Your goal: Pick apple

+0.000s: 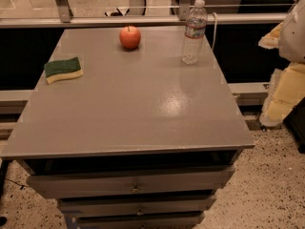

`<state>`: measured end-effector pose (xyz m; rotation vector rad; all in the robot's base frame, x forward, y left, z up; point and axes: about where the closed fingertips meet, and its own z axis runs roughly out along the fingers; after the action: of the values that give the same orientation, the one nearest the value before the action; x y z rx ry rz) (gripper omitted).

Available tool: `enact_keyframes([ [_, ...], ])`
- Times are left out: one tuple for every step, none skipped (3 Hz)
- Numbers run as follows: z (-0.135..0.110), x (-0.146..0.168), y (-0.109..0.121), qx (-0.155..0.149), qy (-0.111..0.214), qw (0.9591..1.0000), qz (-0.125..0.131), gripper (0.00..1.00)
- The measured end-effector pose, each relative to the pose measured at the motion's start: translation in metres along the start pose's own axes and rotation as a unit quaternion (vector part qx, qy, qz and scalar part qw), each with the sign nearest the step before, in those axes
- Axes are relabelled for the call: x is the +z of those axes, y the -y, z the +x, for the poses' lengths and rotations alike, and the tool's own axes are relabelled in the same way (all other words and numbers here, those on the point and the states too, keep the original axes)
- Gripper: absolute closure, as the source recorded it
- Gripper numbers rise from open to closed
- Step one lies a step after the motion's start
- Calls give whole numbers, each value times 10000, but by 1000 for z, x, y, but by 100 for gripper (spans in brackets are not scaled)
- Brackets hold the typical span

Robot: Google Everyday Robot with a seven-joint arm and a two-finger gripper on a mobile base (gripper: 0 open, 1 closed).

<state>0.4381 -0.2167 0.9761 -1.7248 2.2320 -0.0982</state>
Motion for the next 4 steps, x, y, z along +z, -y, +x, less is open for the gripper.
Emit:
enact_keyframes([
  [0, 0, 0, 0, 0, 10000, 0, 0],
  [-9, 3, 6, -37, 105, 9999, 25, 0],
  [-47, 26, 27, -229, 391, 9990, -37, 0],
  [-97, 61, 50, -451, 732, 9962, -156, 0],
])
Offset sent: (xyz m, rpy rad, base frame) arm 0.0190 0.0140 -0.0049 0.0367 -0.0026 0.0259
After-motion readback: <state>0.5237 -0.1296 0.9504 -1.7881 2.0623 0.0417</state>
